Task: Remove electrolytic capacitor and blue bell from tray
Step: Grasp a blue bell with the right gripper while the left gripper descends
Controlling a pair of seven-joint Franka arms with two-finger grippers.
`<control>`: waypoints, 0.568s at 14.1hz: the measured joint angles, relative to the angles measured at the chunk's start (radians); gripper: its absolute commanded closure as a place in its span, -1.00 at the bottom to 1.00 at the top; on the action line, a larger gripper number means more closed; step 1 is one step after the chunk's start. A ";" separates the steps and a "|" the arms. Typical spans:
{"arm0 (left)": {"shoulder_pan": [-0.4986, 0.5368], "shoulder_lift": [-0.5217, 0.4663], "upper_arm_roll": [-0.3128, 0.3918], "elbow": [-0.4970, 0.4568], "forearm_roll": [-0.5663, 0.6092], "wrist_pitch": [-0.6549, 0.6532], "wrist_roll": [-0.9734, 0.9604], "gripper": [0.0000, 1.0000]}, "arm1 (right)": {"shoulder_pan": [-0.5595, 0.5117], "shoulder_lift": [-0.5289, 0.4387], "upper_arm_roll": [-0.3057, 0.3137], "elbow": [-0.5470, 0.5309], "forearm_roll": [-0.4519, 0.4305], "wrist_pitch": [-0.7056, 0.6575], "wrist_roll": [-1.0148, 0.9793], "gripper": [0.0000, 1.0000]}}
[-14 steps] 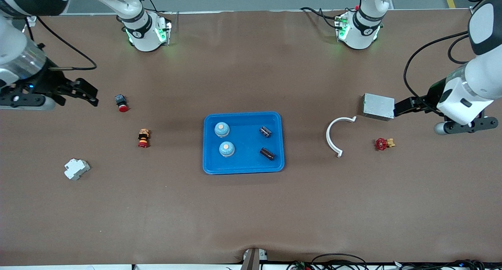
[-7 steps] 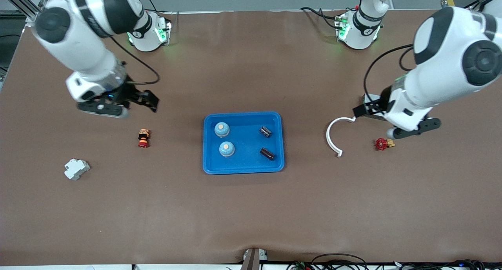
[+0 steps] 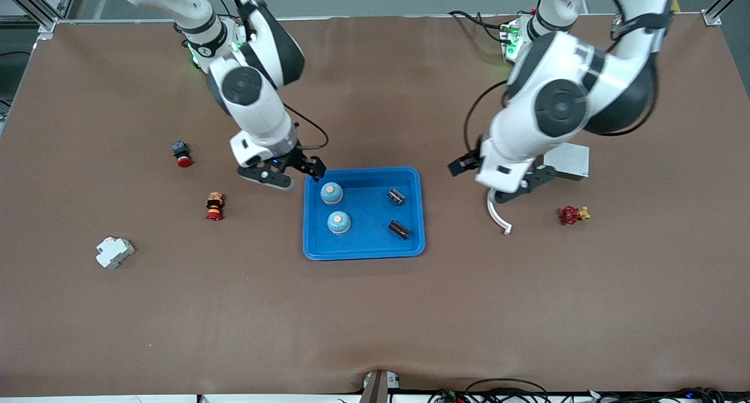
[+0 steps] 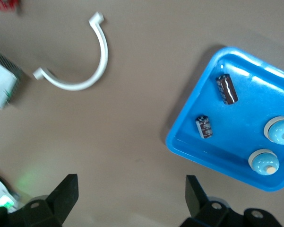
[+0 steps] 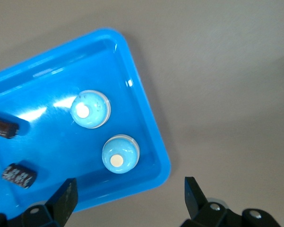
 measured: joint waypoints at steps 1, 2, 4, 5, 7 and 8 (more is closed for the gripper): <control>-0.033 0.019 0.000 0.000 0.000 0.010 -0.041 -1.00 | 0.007 0.034 0.000 0.007 0.000 0.016 0.007 -1.00; -0.058 0.039 0.000 0.000 0.000 0.027 -0.068 -1.00 | 0.011 0.063 -0.001 0.019 0.000 0.023 0.013 -1.00; -0.084 0.088 0.000 0.000 0.000 0.086 -0.093 -1.00 | 0.018 0.114 -0.001 0.050 0.000 0.042 0.023 -1.00; -0.100 0.113 0.001 0.001 0.000 0.120 -0.102 -1.00 | 0.023 0.135 -0.002 0.060 0.000 0.061 0.036 -1.00; -0.143 0.155 0.001 0.001 0.000 0.207 -0.178 -1.00 | 0.035 0.172 -0.002 0.073 0.000 0.094 0.055 -1.00; -0.160 0.175 0.002 0.000 0.000 0.251 -0.227 -1.00 | 0.039 0.188 -0.002 0.078 0.000 0.101 0.058 -1.00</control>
